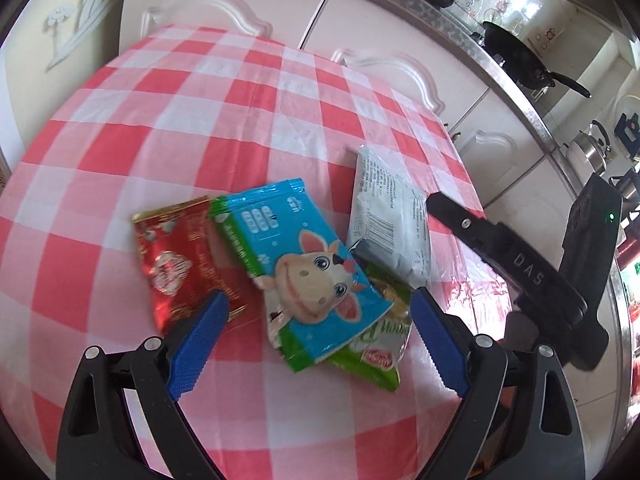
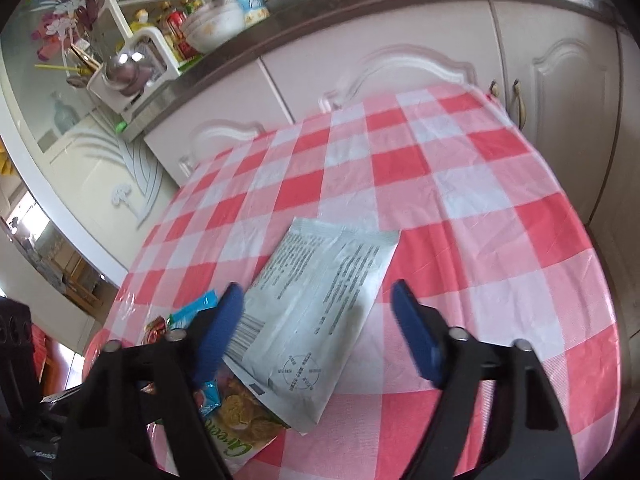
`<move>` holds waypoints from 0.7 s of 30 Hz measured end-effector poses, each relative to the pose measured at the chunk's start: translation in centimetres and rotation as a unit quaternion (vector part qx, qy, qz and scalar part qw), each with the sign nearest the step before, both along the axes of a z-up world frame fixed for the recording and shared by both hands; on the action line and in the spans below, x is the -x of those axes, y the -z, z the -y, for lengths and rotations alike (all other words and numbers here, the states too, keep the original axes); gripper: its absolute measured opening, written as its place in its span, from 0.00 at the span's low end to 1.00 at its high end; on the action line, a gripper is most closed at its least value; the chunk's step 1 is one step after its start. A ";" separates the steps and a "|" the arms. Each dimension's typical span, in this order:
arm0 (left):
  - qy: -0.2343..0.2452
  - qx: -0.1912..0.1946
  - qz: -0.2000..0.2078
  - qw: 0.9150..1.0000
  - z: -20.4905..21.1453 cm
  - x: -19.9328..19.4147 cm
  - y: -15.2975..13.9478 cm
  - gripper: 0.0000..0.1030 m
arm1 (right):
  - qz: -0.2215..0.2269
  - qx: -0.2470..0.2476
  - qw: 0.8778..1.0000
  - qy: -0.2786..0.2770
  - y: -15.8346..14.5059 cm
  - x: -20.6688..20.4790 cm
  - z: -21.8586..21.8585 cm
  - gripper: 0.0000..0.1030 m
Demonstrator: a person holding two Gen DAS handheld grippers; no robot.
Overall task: Collect trash
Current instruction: 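Grasp the blue cow-print snack bag with the left tool while the right tool grasps the white paper packet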
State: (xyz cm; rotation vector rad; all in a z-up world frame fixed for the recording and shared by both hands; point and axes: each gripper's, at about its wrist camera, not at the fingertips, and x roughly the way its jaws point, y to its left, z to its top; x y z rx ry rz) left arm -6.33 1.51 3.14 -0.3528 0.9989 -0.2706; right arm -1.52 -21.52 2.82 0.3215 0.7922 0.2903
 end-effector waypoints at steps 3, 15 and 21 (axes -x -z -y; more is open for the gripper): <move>0.002 -0.006 -0.006 1.000 0.7 -0.7 0.4 0.88 | -0.015 0.005 1.000 -0.001 0.6 -0.3 -0.3 0.72; 0.009 -0.058 0.003 0.998 1.6 -2.4 1.6 0.85 | -0.028 0.009 0.999 -0.013 1.5 -1.2 -1.3 0.84; 0.008 -0.076 0.018 0.997 1.1 -2.4 1.6 0.66 | -0.025 0.037 0.999 -0.018 1.6 -1.6 -2.7 0.86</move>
